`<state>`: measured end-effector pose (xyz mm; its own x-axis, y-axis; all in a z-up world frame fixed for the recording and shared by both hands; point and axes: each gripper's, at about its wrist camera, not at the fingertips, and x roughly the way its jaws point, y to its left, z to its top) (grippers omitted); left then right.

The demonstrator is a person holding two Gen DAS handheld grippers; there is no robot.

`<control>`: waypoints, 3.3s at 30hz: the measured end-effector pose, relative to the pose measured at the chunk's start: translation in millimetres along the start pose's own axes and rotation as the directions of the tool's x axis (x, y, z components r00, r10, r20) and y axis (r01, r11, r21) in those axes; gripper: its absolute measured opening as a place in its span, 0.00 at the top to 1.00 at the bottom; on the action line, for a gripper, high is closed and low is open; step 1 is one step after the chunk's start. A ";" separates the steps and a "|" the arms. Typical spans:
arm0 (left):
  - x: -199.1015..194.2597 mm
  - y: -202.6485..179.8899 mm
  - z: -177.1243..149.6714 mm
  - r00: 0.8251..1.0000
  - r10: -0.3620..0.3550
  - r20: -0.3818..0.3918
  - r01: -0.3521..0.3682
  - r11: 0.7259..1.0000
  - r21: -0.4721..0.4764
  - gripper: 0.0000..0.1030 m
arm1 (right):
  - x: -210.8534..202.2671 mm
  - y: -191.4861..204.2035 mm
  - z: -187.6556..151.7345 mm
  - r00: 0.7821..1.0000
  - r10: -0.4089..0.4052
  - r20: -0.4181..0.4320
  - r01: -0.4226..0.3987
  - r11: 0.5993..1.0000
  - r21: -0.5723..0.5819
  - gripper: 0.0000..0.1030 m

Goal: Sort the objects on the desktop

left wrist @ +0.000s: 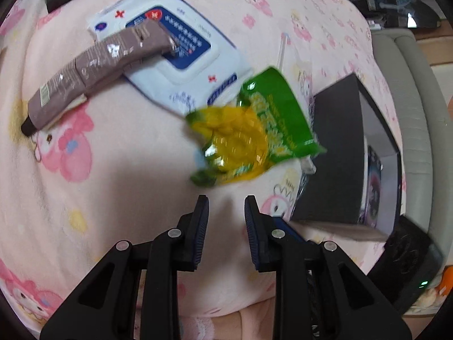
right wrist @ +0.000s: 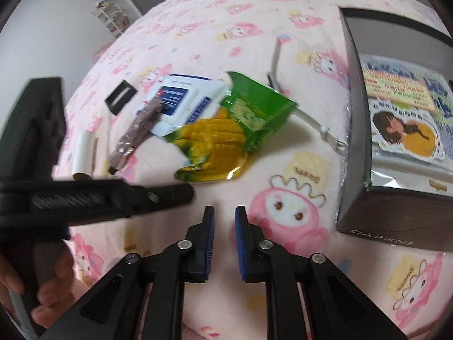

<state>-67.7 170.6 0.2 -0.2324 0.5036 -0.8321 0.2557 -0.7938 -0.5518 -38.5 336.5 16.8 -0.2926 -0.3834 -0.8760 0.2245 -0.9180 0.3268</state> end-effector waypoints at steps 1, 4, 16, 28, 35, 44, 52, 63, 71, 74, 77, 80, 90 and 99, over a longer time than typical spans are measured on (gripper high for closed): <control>-0.3 1.8 4.2 1.000 -0.008 0.016 0.008 1.000 -0.012 0.74 | 2.6 -0.9 1.7 1.000 -0.001 -0.006 0.001 1.000 0.008 0.82; 4.1 8.2 19.1 0.998 -0.017 0.056 0.020 0.998 -0.052 0.74 | 9.9 2.2 7.1 1.000 0.021 -0.012 -0.021 1.000 0.003 0.75; 5.7 46.3 36.4 0.995 -0.061 0.084 0.072 0.989 -0.128 0.85 | 55.9 18.1 26.8 0.997 0.052 -0.060 -0.050 0.998 0.027 0.55; -6.3 8.5 -1.0 0.997 -0.048 0.057 0.051 0.996 -0.068 0.97 | 28.9 6.3 13.9 1.000 0.023 -0.009 -0.023 0.997 0.074 0.55; -8.9 32.5 -35.5 0.993 -0.115 -0.005 0.112 0.975 -0.191 0.95 | 15.9 3.0 -4.5 0.999 0.009 -0.045 -0.007 0.998 0.062 0.55; -22.5 51.0 -23.3 0.983 -0.145 0.113 0.171 0.946 -0.277 0.92 | -8.3 -2.9 -3.5 0.999 -0.021 0.048 0.019 0.999 0.044 0.55; -5.5 64.9 -5.7 0.972 -0.197 0.126 0.228 0.914 -0.336 0.85 | 27.9 8.7 16.7 0.999 0.001 0.043 -0.001 1.000 -0.011 0.55; 5.9 65.0 -3.0 0.983 -0.152 0.102 0.179 0.917 -0.357 0.86 | 31.0 8.2 17.9 0.995 0.094 0.023 -0.093 0.995 -0.026 0.74; -1.1 61.9 -10.4 0.986 -0.134 0.103 0.161 0.932 -0.326 0.97 | 13.2 16.9 9.3 0.998 0.060 0.033 -0.057 0.995 -0.082 0.90; -0.7 55.5 -21.7 0.993 -0.108 0.057 0.120 0.948 -0.294 0.97 | -4.1 21.4 -1.5 0.998 0.040 0.046 -0.035 0.993 -0.109 0.89; 5.6 46.9 -30.5 0.995 -0.103 0.001 0.100 0.961 -0.258 0.95 | -19.1 24.1 -18.6 0.998 0.055 0.032 -0.050 0.990 -0.130 0.92; 8.5 43.3 -30.2 0.993 -0.116 -0.005 0.111 0.961 -0.254 0.95 | -25.6 25.5 -39.0 0.994 0.105 -0.021 -0.107 0.984 -0.141 0.92; 2.8 42.3 -26.4 0.976 -0.207 0.060 0.216 0.935 -0.283 0.63 | -33.0 -10.2 -17.9 1.000 0.023 0.022 -0.022 0.999 -0.035 0.88; 25.8 50.2 -21.8 0.987 -0.161 0.002 0.152 0.927 -0.342 0.54 | 8.8 -1.9 -4.6 0.994 0.080 -0.079 -0.081 0.997 -0.017 0.60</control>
<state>-40.4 151.2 -50.1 -0.2724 0.6242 -0.7322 0.5226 -0.5430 -0.6573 -37.2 335.4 6.9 -0.1990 -0.4461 -0.8726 0.2629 -0.8821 0.3910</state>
